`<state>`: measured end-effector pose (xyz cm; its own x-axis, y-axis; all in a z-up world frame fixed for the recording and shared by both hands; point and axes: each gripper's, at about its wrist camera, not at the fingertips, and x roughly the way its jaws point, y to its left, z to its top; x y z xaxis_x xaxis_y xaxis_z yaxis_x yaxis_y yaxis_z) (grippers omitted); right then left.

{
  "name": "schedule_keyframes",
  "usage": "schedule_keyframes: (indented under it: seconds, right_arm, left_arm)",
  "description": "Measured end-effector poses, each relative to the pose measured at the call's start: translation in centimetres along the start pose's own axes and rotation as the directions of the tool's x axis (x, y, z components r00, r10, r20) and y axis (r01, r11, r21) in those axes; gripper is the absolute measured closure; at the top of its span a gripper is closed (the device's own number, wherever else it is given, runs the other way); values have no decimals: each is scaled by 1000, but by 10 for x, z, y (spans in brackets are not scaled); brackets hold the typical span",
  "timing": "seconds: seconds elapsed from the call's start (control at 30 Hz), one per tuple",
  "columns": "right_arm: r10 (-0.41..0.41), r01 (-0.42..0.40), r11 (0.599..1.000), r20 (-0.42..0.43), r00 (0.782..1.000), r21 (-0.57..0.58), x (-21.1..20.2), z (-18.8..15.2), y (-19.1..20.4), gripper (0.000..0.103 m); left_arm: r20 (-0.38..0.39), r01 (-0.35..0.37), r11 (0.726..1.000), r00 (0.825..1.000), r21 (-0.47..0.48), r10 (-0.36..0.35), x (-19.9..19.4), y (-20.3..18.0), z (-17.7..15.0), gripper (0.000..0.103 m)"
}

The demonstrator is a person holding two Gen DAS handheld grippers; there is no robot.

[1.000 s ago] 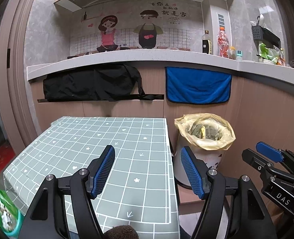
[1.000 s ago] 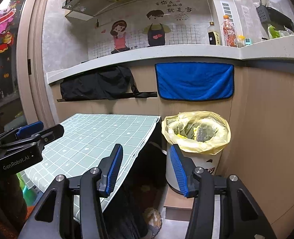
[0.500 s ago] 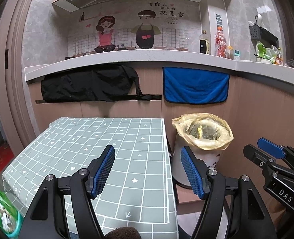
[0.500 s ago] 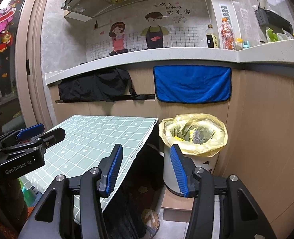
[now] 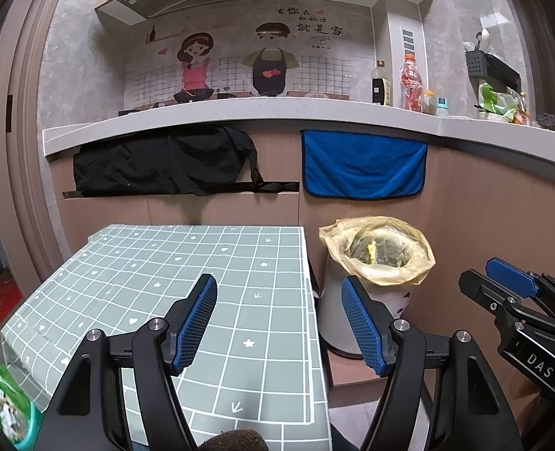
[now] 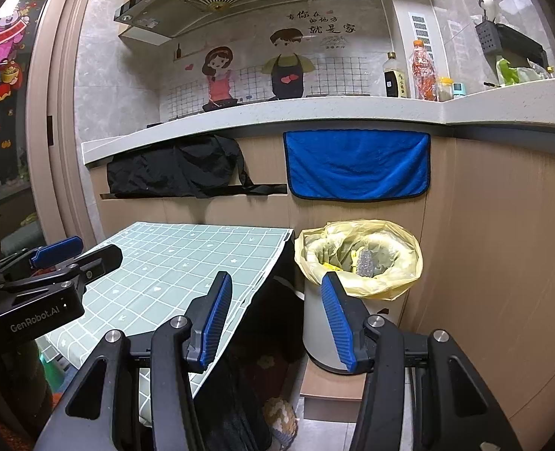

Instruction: Collect trash

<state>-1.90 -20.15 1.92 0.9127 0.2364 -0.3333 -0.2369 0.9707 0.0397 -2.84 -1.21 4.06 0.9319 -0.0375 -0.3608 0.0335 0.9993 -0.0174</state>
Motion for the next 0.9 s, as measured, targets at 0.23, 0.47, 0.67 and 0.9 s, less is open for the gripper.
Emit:
schedule_keyframes:
  seconds: [0.23,0.47,0.67,0.9]
  right_arm:
    - [-4,4,1000,0,1000,0,-1,0,0,56]
    - [-2,2,1000,0,1000,1,0,0,-2,56]
    - [-2,2,1000,1,1000,-1,-1,0,-2,56]
    - [-2,2,1000,0,1000,0,0,0,-2,56]
  left_arm:
    - [-2,0,1000,1000,0,0,0,-2,0,34]
    - [-1,-5,1000,1000,-2,5,0,-5,0,34]
    - [0,-6,1000,1000,-2,6,0,-6,0,34]
    - [-1,-7,1000,1000,-2,7,0,-7,1,34]
